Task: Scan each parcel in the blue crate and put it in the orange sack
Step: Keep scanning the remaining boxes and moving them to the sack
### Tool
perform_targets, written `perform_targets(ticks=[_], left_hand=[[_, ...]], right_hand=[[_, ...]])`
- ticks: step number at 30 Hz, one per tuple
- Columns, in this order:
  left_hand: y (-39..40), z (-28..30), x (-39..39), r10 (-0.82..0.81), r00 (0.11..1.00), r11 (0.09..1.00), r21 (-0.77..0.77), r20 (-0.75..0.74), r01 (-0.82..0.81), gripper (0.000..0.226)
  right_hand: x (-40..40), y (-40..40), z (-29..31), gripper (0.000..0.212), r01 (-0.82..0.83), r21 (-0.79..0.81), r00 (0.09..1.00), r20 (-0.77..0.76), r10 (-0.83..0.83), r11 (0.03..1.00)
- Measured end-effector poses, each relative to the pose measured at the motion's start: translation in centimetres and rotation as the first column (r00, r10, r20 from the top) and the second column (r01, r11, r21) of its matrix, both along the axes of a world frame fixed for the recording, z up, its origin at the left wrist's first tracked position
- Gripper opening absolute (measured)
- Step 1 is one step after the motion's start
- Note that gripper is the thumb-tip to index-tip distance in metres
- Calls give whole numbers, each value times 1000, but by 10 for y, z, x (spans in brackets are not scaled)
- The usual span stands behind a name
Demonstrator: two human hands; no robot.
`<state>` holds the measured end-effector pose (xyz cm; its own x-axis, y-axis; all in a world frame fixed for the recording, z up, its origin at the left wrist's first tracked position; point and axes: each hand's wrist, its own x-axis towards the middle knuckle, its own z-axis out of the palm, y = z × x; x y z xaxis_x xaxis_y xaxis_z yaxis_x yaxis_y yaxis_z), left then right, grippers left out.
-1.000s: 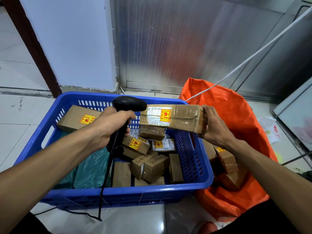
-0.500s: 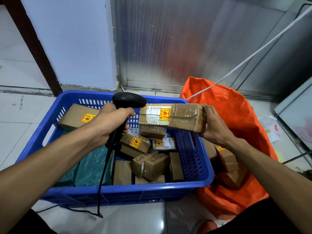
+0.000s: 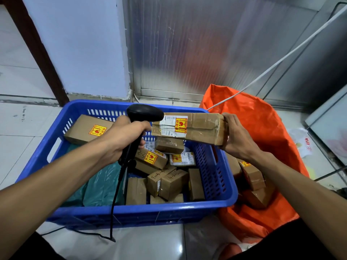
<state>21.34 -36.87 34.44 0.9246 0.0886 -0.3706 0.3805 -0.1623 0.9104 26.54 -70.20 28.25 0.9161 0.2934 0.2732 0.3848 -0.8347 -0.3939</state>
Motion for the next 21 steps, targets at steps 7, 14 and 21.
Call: perform_targets(ticks=[7, 14, 21], left_hand=[[2, -4, 4, 7, 1000, 1000, -19, -16, -7, 11], [2, -4, 7, 20, 1000, 1000, -21, -11, -21, 11], [1, -2, 5, 22, 1000, 999, -32, -15, -23, 11]], right_hand=[[-2, 11, 8, 85, -67, 36, 996, 62, 65, 997], [-5, 18, 14, 83, -130, 66, 988, 89, 124, 989], [-5, 17, 15, 83, -143, 78, 985, 104, 135, 987]])
